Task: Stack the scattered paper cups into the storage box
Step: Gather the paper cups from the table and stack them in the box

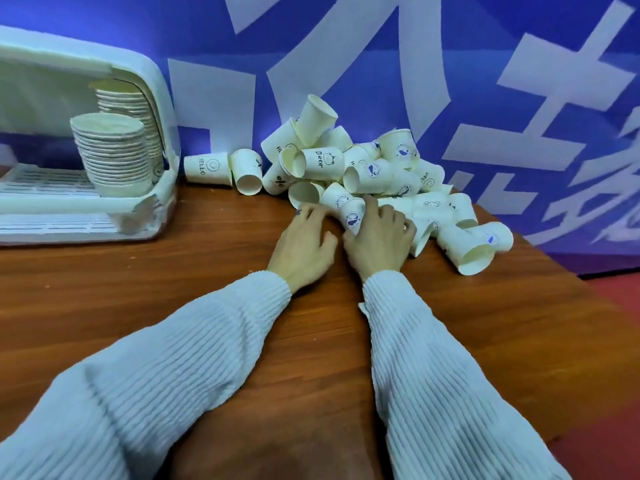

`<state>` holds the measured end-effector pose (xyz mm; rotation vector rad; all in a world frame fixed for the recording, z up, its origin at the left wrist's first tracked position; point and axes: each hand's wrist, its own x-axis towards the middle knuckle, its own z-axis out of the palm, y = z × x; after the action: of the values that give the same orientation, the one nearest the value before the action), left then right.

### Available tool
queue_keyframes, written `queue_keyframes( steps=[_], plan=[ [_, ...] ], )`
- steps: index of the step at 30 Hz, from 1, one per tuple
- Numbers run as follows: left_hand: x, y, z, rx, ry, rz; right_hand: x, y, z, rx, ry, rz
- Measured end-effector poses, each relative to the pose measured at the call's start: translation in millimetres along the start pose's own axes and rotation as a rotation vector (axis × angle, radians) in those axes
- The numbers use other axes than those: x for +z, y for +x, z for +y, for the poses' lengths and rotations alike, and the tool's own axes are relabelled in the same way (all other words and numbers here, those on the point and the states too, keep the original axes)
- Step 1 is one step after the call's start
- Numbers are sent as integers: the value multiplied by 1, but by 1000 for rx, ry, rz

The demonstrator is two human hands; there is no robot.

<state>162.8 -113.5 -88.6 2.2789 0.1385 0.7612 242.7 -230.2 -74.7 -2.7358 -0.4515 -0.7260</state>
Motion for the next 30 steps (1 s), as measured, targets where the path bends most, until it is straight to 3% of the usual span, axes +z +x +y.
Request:
queue_keyframes(
  steps=[3, 7, 11, 13, 15, 16, 21, 25, 30],
  plan=[
    [-5, -1, 2, -163, -247, 64, -16, -8, 1, 69, 208, -84],
    [-9, -6, 3, -407, -682, -17, -42, -32, -5, 75, 849, -228],
    [-12, -3, 1, -444, -644, 27, -42, -43, -8, -30, 853, -304],
    [-13, -2, 2, -438, -630, 54, -40, -39, -4, 81, 873, -127],
    [-12, -4, 2, -398, -575, 29, -41, -32, 6, 340, 857, 156],
    [-11, -6, 3, -371, -544, 7, -41, -27, 15, 434, 829, 213],
    [-7, -9, 4, -321, -458, -53, -23, -13, 63, 401, 679, -201],
    [-10, -12, 7, -304, -420, -64, -21, -14, 62, 365, 711, -231],
    [-18, -16, 10, -261, -411, 0, -34, -20, 51, 381, 834, -106]
  ],
)
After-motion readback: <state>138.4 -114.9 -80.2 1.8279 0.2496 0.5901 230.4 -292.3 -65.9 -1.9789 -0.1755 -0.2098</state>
